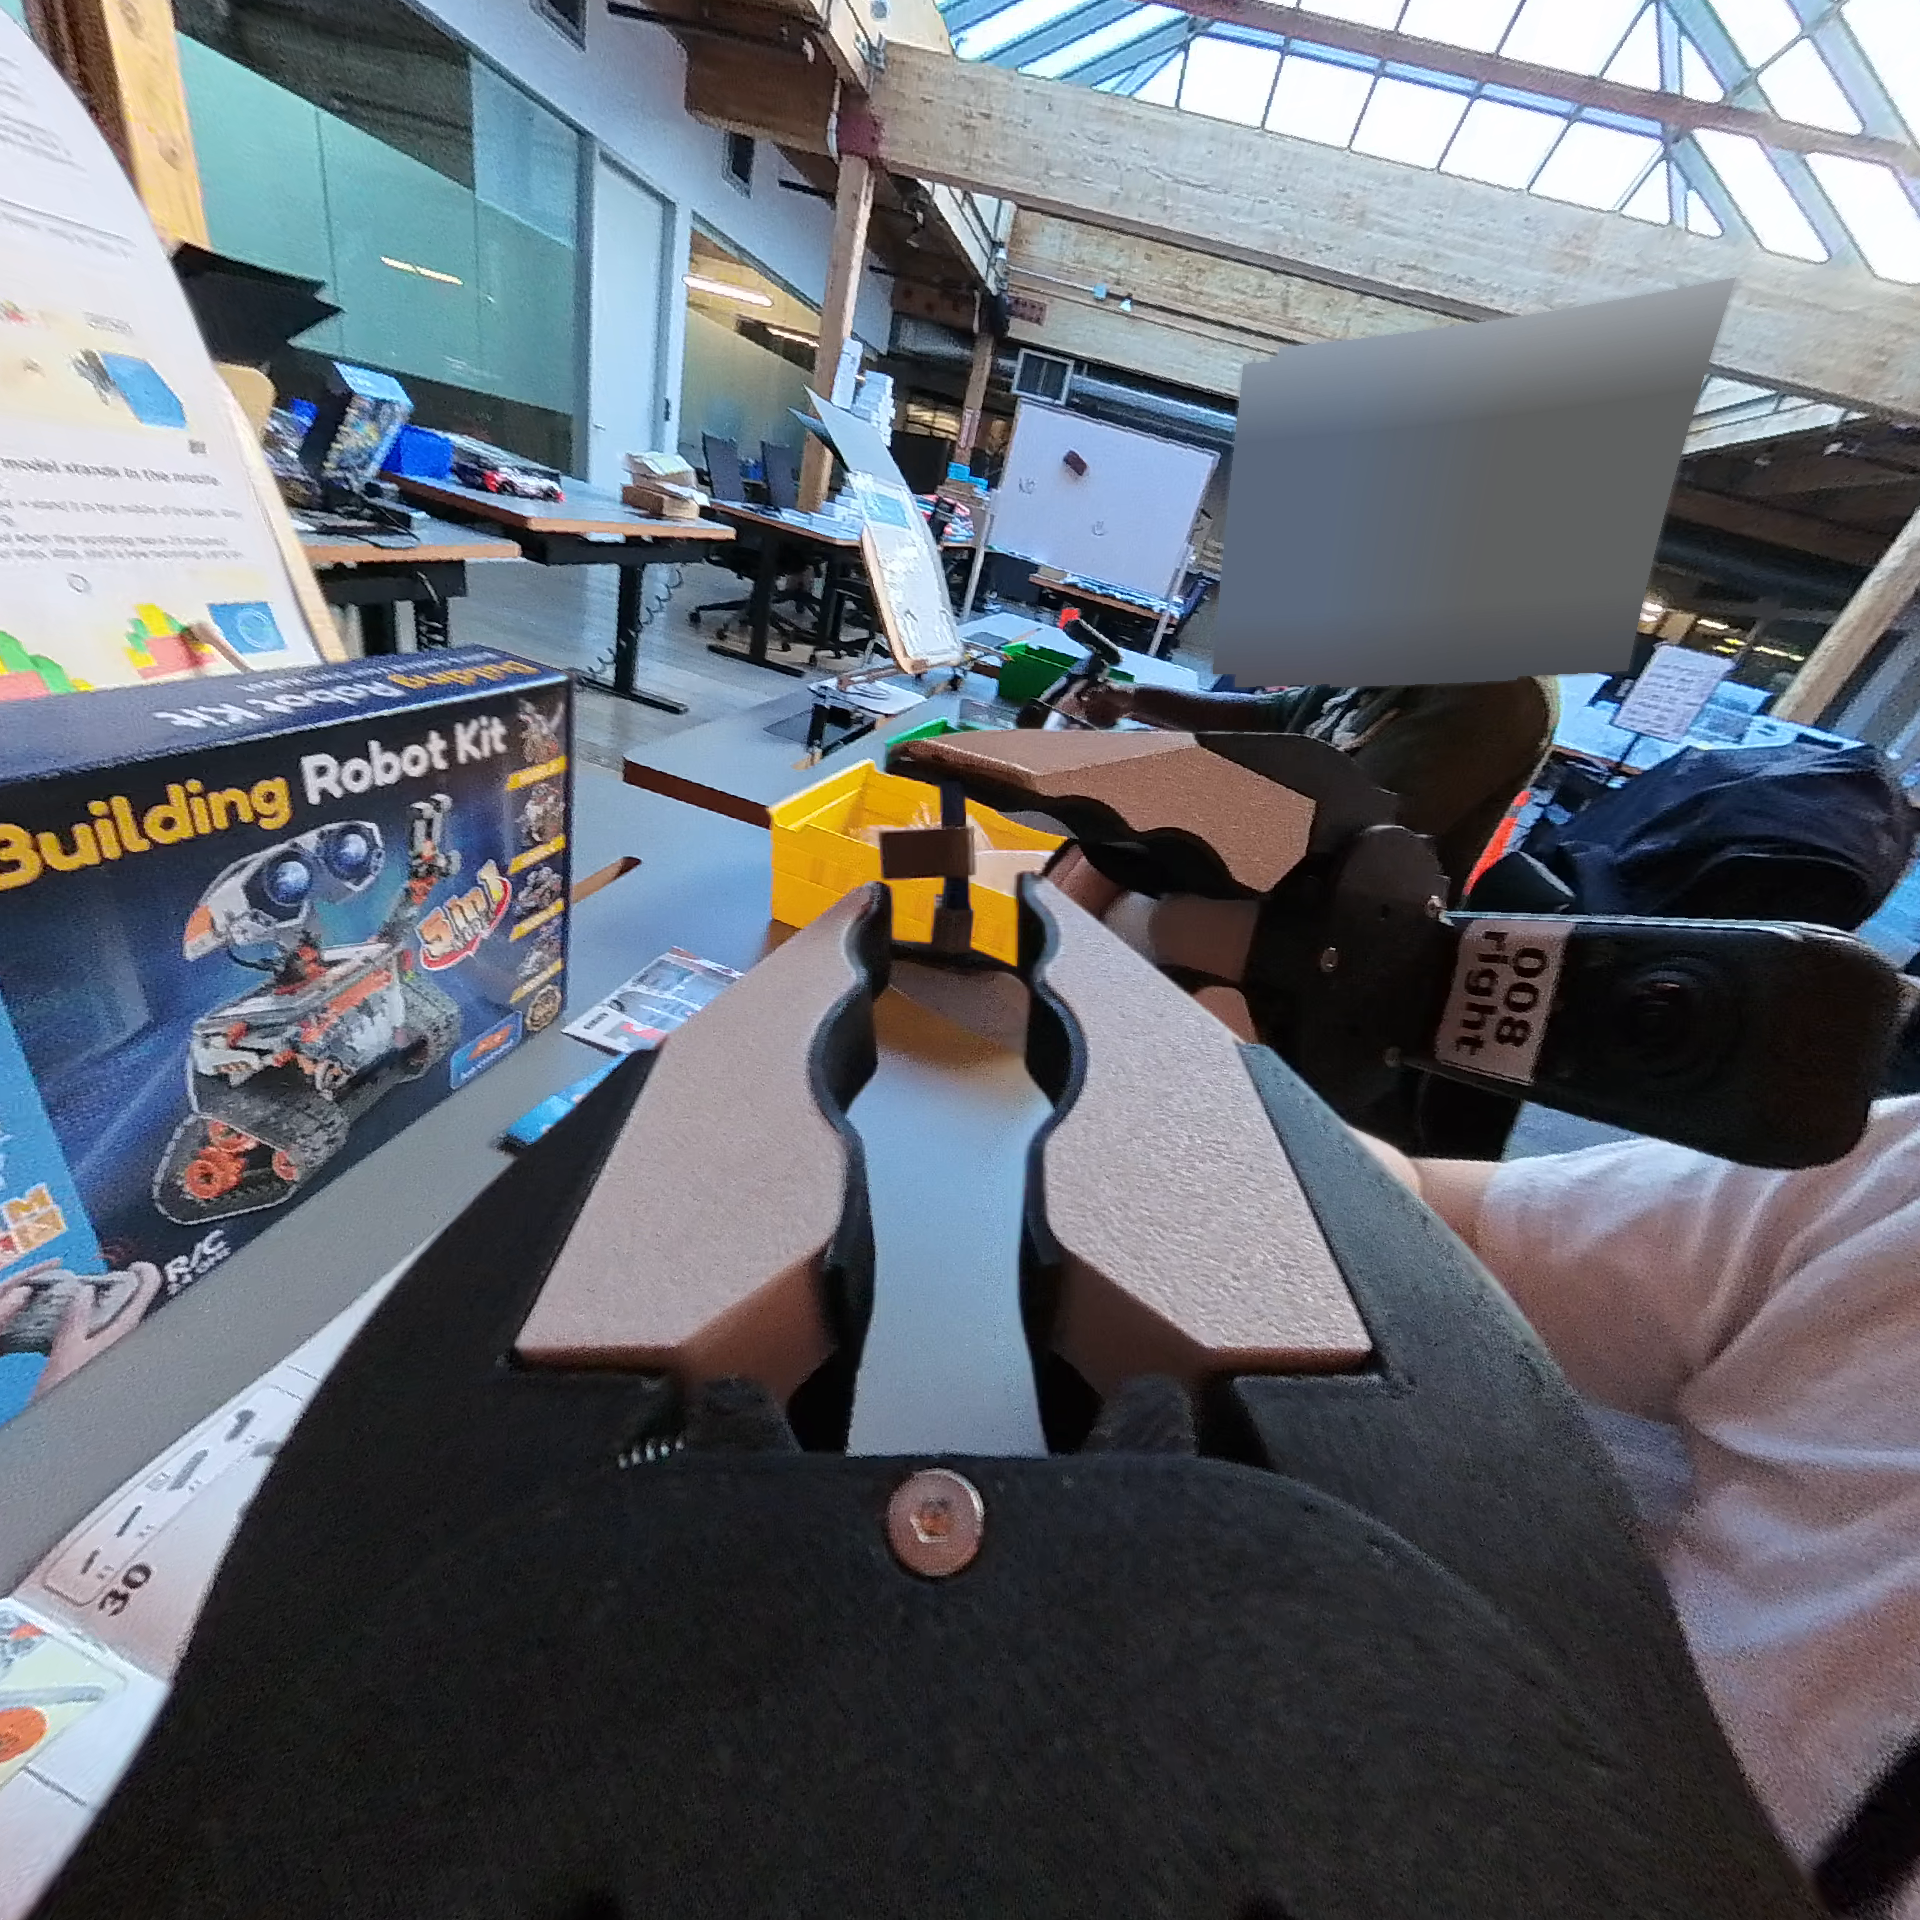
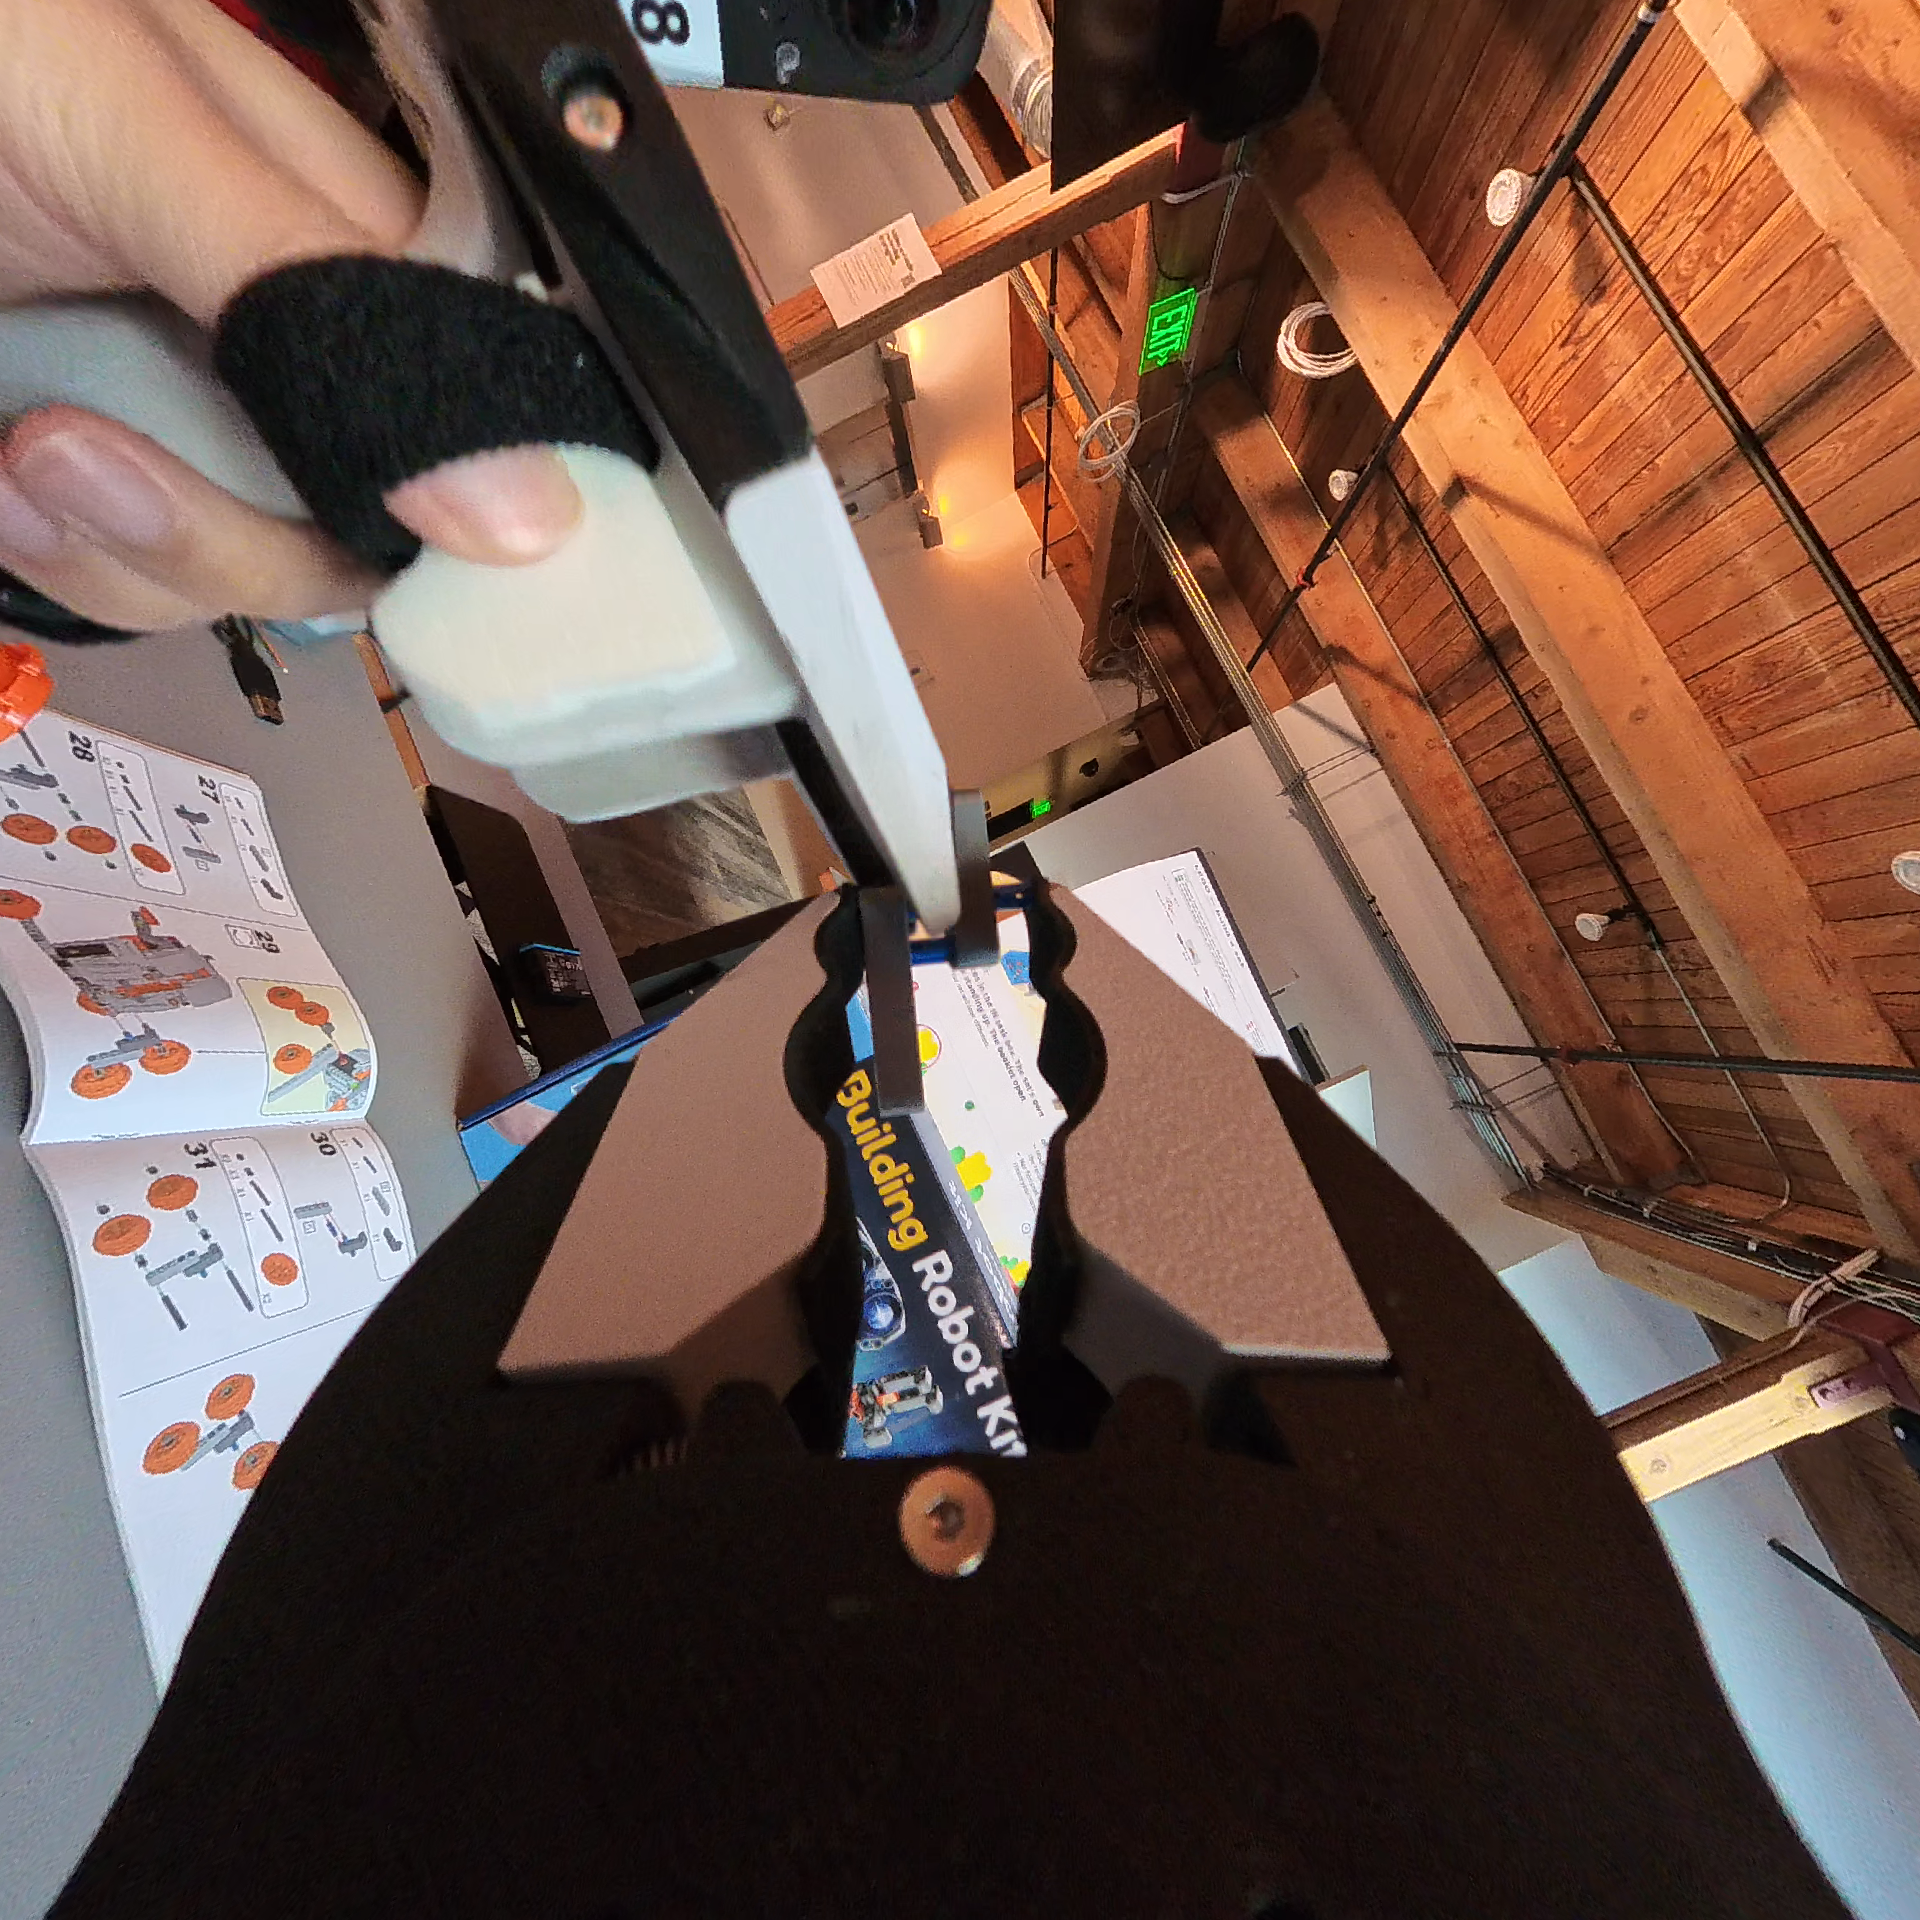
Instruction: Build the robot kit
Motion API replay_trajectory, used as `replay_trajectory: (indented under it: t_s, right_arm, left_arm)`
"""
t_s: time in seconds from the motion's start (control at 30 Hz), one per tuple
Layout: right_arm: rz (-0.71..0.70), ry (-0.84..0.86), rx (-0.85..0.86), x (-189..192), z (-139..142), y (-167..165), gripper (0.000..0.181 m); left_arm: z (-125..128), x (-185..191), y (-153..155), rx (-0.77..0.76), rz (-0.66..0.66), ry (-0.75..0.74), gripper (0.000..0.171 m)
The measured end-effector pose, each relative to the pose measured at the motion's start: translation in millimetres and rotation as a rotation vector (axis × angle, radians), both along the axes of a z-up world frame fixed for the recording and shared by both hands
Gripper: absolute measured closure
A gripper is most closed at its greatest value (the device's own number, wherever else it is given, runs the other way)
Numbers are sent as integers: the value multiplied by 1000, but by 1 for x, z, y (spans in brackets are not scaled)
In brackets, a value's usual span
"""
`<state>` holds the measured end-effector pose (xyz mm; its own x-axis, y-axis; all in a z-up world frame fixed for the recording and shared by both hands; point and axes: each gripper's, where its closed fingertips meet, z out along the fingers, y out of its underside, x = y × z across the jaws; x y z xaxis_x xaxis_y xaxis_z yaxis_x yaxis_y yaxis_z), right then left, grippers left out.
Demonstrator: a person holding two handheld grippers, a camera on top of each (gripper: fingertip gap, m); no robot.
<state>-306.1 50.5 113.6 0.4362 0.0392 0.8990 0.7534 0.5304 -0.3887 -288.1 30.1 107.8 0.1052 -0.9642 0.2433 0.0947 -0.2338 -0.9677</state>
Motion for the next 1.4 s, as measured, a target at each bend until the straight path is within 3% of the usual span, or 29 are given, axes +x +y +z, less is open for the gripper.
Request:
replay_trajectory:
  t_s: [0.27,0.43,0.53,0.7,0.77,1.4]
  right_arm:
    - [-10,-10,-12,-1,-2,1,150]
    - [-10,-21,-21,-4,-6,2,150]
    - [-7,-23,-25,-5,-7,2,150]
    - [-8,-28,-15,-6,-7,1,150]
    - [-7,-31,-14,-7,-7,1,150]
    - [30,-38,-9,-11,-8,-5,150]
  left_arm:
    - [20,-27,8,-92,-21,-101,144]
    - [14,-19,8,-41,26,-57,146]
    - [11,-18,10,-12,44,-39,159]
    - [9,-15,7,-3,30,-21,152]
    - [7,-14,9,13,53,-9,158]
    - [6,-18,4,138,70,74,158]
